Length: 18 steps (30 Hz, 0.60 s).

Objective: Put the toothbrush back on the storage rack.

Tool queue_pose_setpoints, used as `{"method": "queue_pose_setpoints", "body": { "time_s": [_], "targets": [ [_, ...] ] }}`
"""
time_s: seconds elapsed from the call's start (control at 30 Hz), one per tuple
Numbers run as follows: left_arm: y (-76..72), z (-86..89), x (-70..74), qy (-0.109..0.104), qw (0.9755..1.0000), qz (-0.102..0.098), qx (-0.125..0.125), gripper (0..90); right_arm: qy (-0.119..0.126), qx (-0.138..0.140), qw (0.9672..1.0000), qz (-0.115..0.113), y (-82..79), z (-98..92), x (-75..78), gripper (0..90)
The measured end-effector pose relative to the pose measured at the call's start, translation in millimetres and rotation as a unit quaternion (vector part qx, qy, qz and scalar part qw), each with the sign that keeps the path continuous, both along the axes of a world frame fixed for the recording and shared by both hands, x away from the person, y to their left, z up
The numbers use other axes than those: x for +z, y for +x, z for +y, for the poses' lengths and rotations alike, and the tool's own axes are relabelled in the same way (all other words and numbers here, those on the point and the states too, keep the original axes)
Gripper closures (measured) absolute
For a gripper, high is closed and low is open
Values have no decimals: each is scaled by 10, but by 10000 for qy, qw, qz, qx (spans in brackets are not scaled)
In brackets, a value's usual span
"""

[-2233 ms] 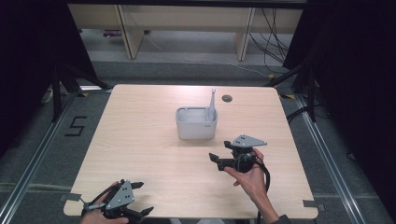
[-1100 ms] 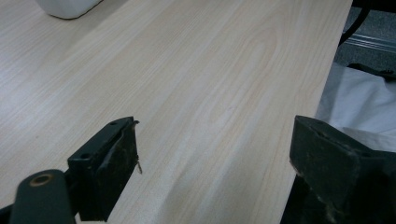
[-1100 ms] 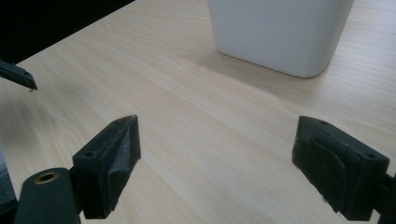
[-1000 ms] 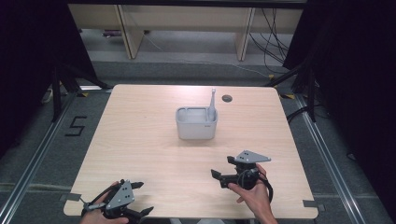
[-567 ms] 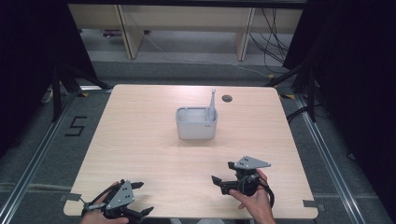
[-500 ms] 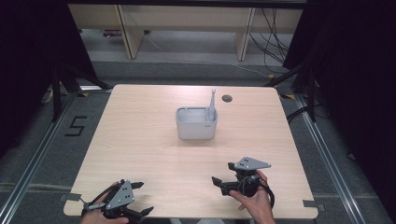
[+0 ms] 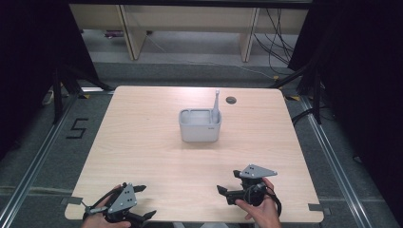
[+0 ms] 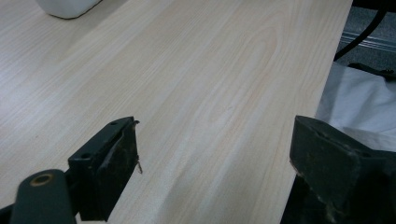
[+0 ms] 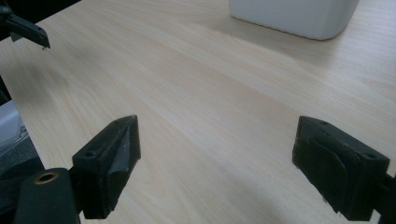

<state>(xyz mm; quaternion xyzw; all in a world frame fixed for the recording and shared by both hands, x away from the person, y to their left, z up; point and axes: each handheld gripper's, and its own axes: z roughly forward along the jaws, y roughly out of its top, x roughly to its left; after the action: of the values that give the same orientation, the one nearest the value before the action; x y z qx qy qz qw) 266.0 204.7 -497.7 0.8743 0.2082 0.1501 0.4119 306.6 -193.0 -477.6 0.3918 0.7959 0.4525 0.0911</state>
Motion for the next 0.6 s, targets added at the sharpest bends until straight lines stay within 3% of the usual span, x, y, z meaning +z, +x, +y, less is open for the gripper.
{"method": "queue_pose_setpoints", "body": {
  "time_s": [0.13,0.2,0.27,0.3,0.4,0.47,0.53,0.57,0.6],
  "targets": [
    [0,0,0,-1,10000,0,-3,148,-151,62,9998,-111,-16,-32,-11,159],
    [5,7,6,83,10000,-27,-22,148,-130,-18,9999,-3,-46,-26,-12,159],
    [0,1,1,6,10000,-4,-4,147,-190,63,9998,-71,-43,-42,-20,159],
    [0,0,0,2,10000,-1,0,147,-166,0,9998,71,-67,-33,-17,159],
    [5,6,5,86,10000,-26,-22,147,-239,101,9997,-48,-66,-48,-40,159],
    [-2,-3,-2,-16,10000,8,5,147,-217,87,9997,83,-87,-54,-43,159],
    [-3,-4,-4,-19,10000,10,5,147,-308,81,9995,-34,-97,-65,-51,159],
    [3,4,2,63,10000,-21,-15,147,-250,29,9996,115,-119,-52,-55,159],
    [-3,-4,-4,-20,10000,7,6,147,-224,60,9997,103,-115,-56,-70,159]
  ]
}}
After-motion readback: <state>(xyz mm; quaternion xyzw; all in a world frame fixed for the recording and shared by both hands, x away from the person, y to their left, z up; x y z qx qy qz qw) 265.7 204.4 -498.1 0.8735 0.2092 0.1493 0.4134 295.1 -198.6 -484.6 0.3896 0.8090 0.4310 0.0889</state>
